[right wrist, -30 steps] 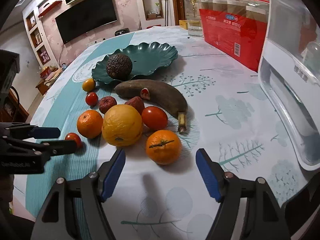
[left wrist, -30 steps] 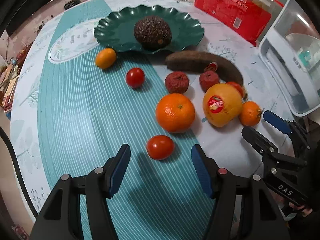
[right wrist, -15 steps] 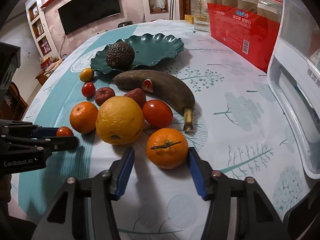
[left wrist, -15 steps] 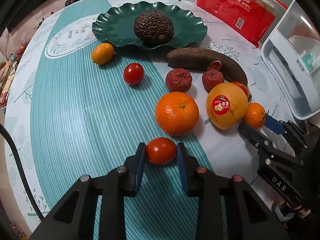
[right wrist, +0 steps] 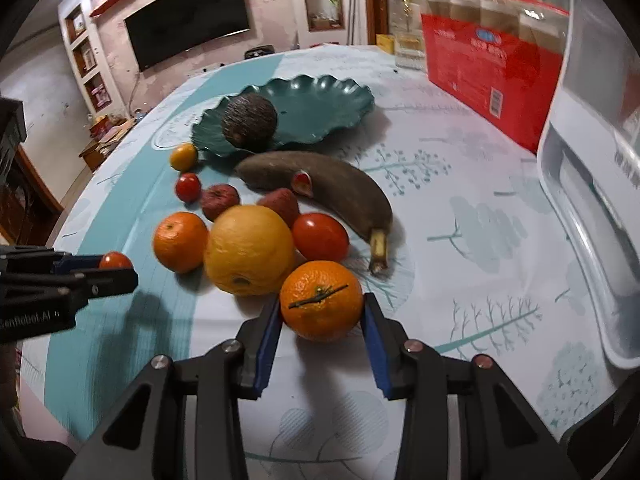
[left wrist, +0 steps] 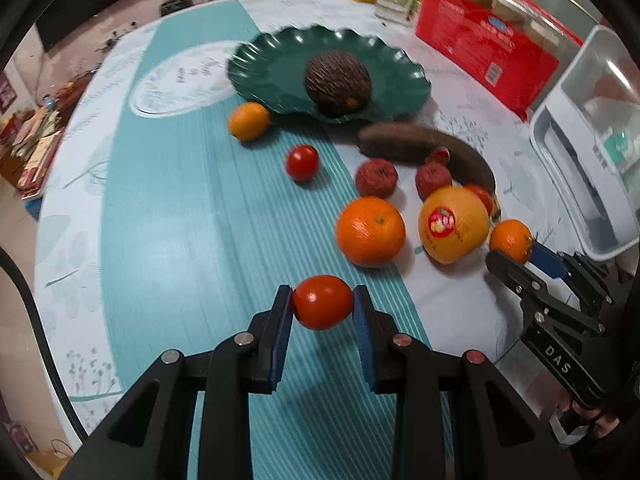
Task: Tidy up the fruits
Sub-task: 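Grasp the mandarin with the right tool while the left tool grasps a tomato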
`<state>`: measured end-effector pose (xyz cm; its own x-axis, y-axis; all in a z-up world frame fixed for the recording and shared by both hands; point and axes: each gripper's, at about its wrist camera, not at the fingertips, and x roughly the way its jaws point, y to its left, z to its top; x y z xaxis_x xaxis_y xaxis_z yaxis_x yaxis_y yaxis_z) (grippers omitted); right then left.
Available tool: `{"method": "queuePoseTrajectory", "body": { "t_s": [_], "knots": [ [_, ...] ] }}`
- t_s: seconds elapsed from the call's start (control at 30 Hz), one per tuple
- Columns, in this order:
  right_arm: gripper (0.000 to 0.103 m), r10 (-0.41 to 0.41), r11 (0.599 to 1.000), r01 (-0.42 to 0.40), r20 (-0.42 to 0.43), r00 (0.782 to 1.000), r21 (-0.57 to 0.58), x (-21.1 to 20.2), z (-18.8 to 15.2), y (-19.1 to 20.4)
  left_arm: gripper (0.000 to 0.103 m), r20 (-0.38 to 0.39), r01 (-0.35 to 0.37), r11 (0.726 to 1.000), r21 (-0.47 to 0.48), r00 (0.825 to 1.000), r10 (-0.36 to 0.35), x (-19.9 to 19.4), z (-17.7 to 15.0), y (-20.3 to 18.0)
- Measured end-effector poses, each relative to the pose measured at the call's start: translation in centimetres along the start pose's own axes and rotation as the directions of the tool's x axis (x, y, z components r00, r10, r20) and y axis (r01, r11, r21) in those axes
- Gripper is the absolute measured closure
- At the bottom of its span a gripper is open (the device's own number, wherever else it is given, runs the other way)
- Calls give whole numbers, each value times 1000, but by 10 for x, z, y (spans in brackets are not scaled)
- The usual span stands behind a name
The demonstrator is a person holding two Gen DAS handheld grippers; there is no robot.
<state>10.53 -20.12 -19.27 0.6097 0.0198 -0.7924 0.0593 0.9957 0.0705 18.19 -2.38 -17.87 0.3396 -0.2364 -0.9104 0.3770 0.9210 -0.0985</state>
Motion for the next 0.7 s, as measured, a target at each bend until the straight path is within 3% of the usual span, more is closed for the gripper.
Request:
{"method": "queuePoseTrajectory", "body": {
  "t_s": [0.33,0.7],
  "knots": [
    [63,14,995,-7,73,997,-101,-32,31,5,74,80,-47,998,-49,995,51,-44,27,23],
    [63,2,984,33,198,980,-172,-60,104,3,74,198,-63,998,-5,978,63,-83,86,23]
  ]
}}
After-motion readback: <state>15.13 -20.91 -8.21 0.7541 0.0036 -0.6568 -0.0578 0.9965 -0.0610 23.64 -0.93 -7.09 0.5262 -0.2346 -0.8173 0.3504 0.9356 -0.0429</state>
